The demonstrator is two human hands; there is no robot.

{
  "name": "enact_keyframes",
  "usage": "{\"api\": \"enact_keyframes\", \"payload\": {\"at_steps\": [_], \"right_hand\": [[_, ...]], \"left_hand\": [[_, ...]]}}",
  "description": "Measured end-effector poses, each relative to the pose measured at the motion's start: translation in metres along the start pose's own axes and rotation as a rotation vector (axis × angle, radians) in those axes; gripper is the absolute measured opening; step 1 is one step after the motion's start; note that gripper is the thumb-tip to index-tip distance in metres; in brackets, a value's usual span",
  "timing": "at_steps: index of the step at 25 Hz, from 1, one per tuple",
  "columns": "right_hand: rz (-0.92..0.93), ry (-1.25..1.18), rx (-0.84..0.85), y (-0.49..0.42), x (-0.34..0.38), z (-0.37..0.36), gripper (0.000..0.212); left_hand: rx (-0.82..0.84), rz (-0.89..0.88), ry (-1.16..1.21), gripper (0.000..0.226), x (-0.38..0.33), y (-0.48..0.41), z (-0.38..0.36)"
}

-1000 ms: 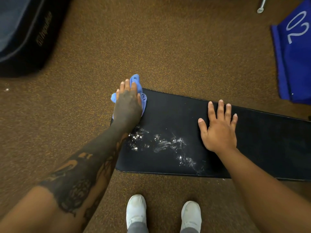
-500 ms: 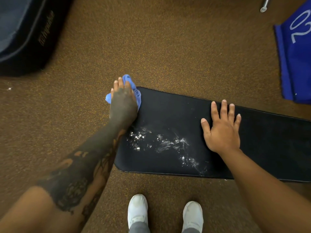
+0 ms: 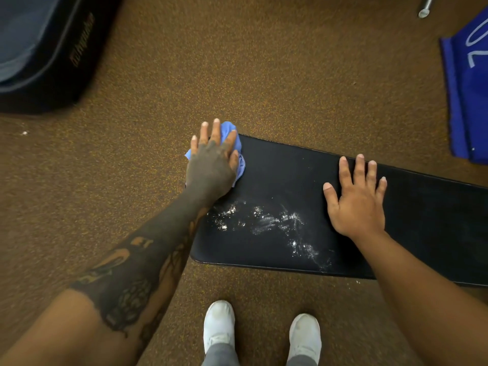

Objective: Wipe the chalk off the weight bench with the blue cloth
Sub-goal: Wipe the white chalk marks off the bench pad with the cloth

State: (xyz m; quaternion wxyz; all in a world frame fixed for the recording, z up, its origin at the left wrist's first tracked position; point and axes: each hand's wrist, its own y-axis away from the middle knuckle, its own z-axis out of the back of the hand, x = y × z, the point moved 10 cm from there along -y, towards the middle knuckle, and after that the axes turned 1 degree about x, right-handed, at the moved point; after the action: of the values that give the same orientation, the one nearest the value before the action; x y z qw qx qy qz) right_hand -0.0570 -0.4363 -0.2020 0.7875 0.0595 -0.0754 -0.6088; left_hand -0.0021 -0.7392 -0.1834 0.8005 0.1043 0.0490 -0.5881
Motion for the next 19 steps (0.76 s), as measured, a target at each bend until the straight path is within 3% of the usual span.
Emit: {"api": "enact_keyframes", "payload": {"at_steps": [3, 9, 12, 16, 19], "right_hand": [[-0.001, -0.003, 0.001, 0.000, 0.000, 0.001, 0.071], [-0.001, -0.011, -0.004, 0.001, 0.000, 0.004, 0.071], [-0.001, -0.001, 0.007, -0.001, 0.000, 0.001, 0.071], [-0.004, -0.003, 0.008, 0.000, 0.000, 0.001, 0.070], [-0.005, -0.004, 0.008, -0.001, 0.000, 0.001, 0.070]], "left_hand": [[-0.017, 0.081, 0.072, 0.055, -0.009, 0.028, -0.002], [0.075, -0.204, 0.044, 0.056, -0.036, 0.021, -0.012], [-0.002, -0.036, 0.036, 0.057, 0.001, -0.003, 0.001], [-0.040, 0.196, 0.170, 0.055, 0.007, 0.042, -0.004], [0.002, 0.132, 0.114, 0.053, -0.026, 0.076, -0.016]]}}
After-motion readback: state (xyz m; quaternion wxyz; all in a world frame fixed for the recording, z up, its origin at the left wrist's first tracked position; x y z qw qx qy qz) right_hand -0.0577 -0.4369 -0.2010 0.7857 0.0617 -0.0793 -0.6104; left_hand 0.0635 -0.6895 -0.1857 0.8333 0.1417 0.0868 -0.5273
